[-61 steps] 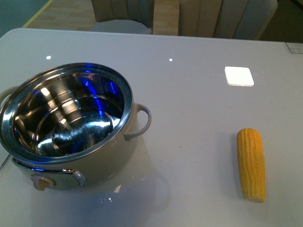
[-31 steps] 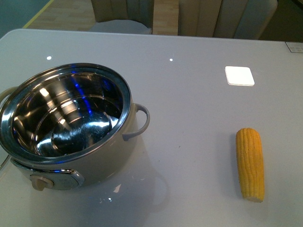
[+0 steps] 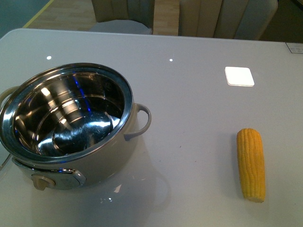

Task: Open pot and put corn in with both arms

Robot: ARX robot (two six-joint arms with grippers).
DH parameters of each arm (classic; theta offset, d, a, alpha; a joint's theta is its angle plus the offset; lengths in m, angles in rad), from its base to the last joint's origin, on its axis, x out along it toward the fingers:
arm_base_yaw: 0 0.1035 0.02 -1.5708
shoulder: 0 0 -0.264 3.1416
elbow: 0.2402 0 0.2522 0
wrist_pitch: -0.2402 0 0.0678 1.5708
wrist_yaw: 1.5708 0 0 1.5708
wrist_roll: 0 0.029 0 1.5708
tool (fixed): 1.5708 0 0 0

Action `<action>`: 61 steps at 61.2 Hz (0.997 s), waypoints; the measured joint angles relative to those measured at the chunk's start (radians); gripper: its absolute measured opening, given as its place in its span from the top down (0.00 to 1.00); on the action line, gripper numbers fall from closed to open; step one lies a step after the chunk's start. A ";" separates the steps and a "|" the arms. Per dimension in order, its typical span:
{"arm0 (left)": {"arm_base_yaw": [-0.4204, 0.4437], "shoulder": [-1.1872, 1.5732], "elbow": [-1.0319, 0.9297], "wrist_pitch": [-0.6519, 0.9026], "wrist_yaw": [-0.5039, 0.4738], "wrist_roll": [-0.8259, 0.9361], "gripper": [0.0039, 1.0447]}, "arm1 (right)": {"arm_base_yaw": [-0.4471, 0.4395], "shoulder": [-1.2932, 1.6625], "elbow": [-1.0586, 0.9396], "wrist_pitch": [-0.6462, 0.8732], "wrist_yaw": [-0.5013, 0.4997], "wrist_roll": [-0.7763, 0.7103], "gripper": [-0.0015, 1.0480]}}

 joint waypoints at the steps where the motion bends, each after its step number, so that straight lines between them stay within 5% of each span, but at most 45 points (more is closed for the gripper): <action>1: -0.005 -0.016 -0.002 -0.013 -0.004 0.000 0.97 | 0.000 0.000 0.000 0.000 0.000 0.000 0.08; 22: -0.153 -0.279 -0.015 -0.246 -0.146 0.000 0.97 | 0.000 0.000 0.000 0.000 0.000 0.000 0.08; 61: -0.157 -0.580 -0.015 -0.536 -0.153 0.000 0.97 | 0.000 0.000 0.000 0.000 0.000 0.000 0.08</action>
